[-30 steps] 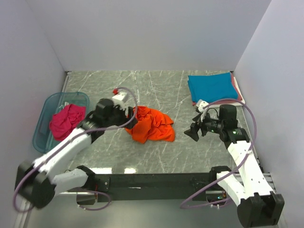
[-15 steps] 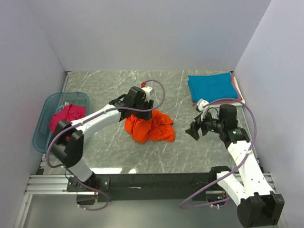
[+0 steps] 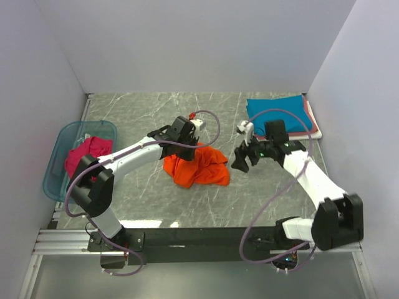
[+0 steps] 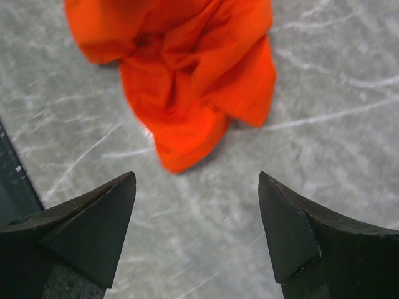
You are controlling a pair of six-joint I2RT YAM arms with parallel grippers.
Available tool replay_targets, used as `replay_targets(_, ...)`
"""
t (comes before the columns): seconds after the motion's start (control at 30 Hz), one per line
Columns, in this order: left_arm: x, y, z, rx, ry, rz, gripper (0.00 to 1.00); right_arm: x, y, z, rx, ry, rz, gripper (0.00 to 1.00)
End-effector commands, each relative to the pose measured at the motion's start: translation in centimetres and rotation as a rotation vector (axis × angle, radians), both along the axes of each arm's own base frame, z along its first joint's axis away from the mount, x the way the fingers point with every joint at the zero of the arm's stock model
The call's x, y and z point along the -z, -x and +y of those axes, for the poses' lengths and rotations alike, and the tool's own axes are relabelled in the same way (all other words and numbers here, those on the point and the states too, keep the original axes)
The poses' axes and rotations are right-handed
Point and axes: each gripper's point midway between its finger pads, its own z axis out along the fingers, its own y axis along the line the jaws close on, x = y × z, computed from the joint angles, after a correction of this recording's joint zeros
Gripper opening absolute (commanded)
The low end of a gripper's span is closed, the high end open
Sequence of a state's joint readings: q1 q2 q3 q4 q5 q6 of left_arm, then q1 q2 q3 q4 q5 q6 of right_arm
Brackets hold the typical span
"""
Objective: Fold and stack the t-shirts
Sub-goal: Move the tshirt to the center of the board, then flatten the tshirt out
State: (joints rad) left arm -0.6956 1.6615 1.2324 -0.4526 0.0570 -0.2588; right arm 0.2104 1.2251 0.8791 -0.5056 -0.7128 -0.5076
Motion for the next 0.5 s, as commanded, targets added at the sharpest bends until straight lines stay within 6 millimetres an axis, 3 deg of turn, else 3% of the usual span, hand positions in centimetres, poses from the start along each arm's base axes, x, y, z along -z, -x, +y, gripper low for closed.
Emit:
replay_targets(0.0,-1.3,0.2,-0.1,0.015,0.021,-0.033,0.06,-0.1,-3.1,1.7,-0.02,0.014,0.0,0.84)
replay_targets(0.07,-1.9,0.2,0.4,-0.005,0.023,-0.055,0.01,0.0,-3.8,3.2,-0.042,0.025,0.008,0.81)
replay_targets(0.13,-3.3,0.1,0.6,-0.018,0.042,-0.092,0.01,1.4,-4.4,3.9,-0.047,0.053,0.036,0.81)
replay_targets(0.23,-5.0,0.2,0.8,-0.034,0.078,-0.131,0.01,1.7,-5.3,6.0,-0.07,0.059,0.057,0.81)
replay_targets(0.3,-5.1,0.7,0.9,-0.041,0.106,-0.125,0.01,2.8,-5.6,6.9,-0.079,0.068,0.098,0.8)
replay_targets(0.37,-5.4,1.3,1.1,-0.043,0.136,-0.133,0.01,2.7,-6.2,7.9,-0.075,0.062,0.114,0.78)
replay_targets(0.47,-5.5,1.9,1.3,-0.051,0.164,-0.134,0.0,4.6,-7.1,8.6,-0.058,0.081,0.18,0.73)
